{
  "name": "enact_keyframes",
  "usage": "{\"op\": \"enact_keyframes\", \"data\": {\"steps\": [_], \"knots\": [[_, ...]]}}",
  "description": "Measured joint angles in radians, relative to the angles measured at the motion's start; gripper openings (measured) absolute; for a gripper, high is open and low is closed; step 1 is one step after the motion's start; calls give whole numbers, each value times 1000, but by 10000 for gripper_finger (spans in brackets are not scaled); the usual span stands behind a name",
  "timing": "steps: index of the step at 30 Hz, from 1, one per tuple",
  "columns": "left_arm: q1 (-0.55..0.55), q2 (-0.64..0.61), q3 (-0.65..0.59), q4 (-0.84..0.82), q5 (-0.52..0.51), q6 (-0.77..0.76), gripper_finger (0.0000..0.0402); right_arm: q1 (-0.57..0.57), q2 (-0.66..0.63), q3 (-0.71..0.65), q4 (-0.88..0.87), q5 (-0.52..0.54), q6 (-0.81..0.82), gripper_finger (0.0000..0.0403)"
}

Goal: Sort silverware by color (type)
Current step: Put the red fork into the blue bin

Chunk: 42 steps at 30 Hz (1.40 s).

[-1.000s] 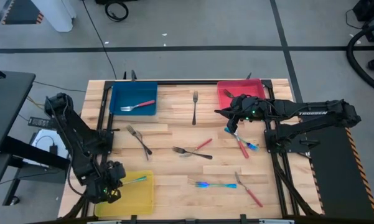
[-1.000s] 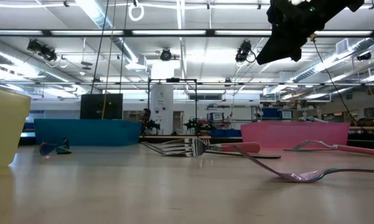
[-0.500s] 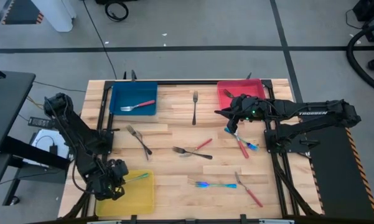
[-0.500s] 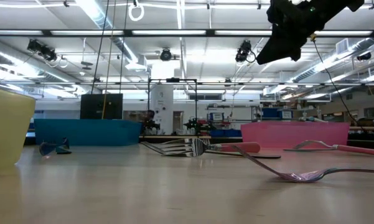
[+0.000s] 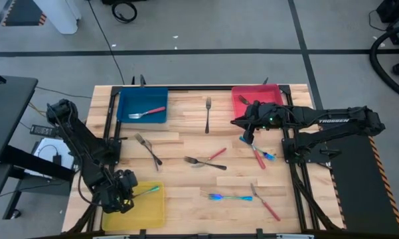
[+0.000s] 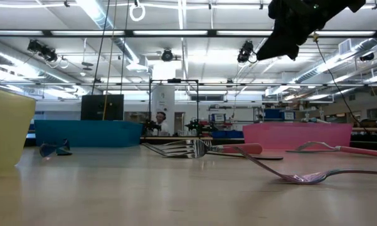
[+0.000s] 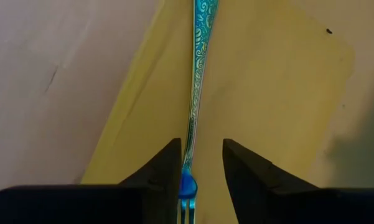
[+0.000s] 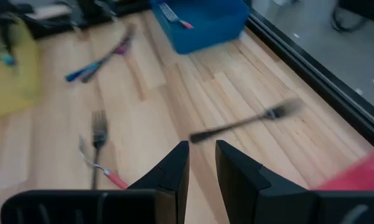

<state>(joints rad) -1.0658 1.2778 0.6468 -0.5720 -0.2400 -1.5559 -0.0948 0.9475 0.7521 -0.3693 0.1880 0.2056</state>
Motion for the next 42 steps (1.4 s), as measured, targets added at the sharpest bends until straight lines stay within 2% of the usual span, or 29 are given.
{"op": "enact_keyframes", "data": {"steps": [8,16,23,27,31,35,42], "knots": [[120,-52,26,7,62,153,118,10,100,0,119,-183,-73,87],[295,-81,126,-25,61,544,118,36,251,0,274,-188,-145,87],[553,-81,180,-35,25,974,118,45,303,0,385,-132,-272,87],[707,-81,185,46,23,1124,118,34,304,0,478,-58,-327,87],[816,-81,185,142,28,1248,118,18,303,0,502,-75,-314,87],[871,-72,185,288,77,1377,118,13,303,0,490,-86,-313,87],[908,65,184,515,126,1511,118,13,303,0,531,-58,-313,87]]}}
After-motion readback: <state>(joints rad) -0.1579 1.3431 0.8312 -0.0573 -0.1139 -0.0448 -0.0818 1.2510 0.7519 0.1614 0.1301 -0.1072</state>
